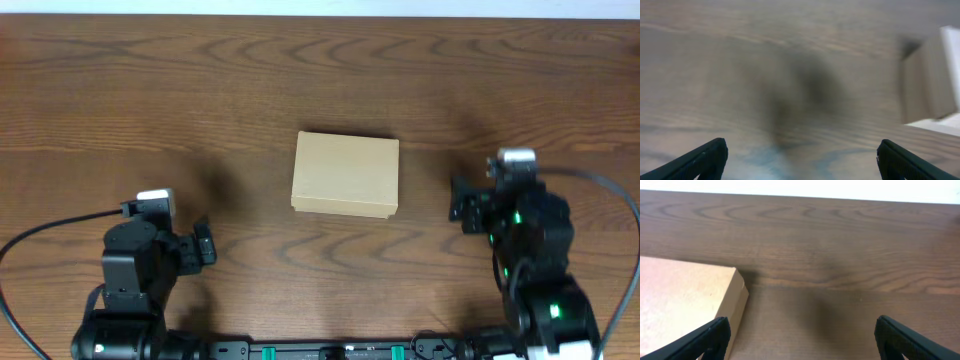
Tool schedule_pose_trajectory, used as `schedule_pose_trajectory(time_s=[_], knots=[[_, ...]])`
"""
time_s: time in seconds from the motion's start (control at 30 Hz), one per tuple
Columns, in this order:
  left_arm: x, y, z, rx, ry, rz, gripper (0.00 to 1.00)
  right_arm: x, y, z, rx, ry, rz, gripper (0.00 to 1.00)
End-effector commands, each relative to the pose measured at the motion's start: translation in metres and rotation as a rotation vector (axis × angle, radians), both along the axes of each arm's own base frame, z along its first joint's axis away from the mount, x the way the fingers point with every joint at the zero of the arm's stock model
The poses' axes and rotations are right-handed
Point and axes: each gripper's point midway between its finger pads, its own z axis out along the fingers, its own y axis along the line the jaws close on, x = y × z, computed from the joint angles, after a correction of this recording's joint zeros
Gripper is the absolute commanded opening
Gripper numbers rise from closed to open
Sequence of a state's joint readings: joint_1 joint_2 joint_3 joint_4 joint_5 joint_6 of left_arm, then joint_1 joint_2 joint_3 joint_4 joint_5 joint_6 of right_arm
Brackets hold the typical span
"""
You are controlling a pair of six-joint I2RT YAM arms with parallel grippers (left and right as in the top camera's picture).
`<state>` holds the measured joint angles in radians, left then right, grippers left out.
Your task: Pack container
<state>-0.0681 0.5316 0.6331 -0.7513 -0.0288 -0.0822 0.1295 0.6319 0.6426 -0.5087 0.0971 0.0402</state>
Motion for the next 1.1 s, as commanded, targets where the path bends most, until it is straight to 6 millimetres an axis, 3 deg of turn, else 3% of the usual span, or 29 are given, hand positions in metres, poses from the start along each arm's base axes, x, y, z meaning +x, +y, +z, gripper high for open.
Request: schedule_pose_trajectory(time_s=[0.0, 0.13, 0.27, 0.33, 0.6, 1.07], knots=[[0.0, 0.012, -0.007, 0.036, 0.006, 0.058, 0.96, -0.014, -0.003, -0.006, 0.001, -0.023, -0.006, 0.89], [0.022, -0.011, 0.02, 0.027, -0.137, -0.098, 0.96, -0.029, -0.004, -0.021, -0.001, 0.025, 0.002, 0.87], [0.033, -0.009, 0.039, 0.046, -0.224, -0.095, 0.95, -0.03, 0.0, -0.022, 0.006, 0.032, 0.018, 0.87], [0.032, -0.009, 0.036, 0.046, -0.212, -0.095, 0.95, -0.031, 0.0, -0.022, 0.005, 0.033, 0.017, 0.99], [0.022, -0.008, 0.02, 0.046, -0.136, -0.097, 0.95, -0.031, -0.002, -0.024, -0.002, 0.042, 0.006, 0.99], [-0.02, -0.006, -0.027, 0.05, 0.123, -0.103, 0.95, -0.035, -0.003, -0.03, -0.005, 0.068, 0.006, 0.99]])
